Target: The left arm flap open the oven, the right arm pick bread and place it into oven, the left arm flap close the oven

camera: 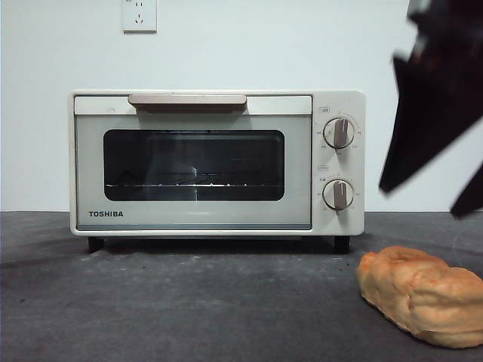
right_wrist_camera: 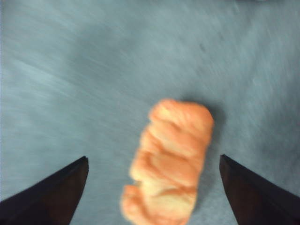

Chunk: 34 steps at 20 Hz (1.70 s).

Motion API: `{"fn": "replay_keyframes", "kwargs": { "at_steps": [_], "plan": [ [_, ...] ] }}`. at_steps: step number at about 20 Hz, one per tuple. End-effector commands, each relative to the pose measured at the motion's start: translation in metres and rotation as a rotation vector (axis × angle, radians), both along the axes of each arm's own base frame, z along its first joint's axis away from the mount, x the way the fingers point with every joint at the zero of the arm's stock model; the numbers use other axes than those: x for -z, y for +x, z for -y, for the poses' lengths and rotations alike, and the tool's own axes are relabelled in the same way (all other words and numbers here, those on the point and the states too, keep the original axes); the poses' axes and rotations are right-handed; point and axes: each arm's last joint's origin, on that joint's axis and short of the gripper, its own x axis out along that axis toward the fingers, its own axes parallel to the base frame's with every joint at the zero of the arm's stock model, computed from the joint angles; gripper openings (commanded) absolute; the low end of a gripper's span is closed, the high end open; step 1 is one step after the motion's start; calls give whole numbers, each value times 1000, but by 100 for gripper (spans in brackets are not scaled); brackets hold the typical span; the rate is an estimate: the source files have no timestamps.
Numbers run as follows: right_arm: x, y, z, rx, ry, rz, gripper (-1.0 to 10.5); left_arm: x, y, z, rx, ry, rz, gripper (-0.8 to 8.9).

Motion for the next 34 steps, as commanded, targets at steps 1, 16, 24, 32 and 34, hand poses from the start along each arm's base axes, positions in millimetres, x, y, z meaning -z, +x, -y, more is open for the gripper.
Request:
{"fn": "replay_keyframes", "kwargs": {
  "at_steps": [1,16,24,32,34],
  "plan": [
    [10,3,-9,41,-31,-5,446,-7,0,0,10,3,30,16],
    [56,26,-34,67,-174,-61,282,-7,0,0,10,3,26,16],
    [41,23,-33,48,-108,-20,158,-8,2,3,29,-5,37,16],
    [-14,8,-22,41,7,98,159,-23,41,28,127,-100,102,16],
    [-26,3,-18,41,24,119,159,-29,59,38,143,-90,113,16]
  ]
}}
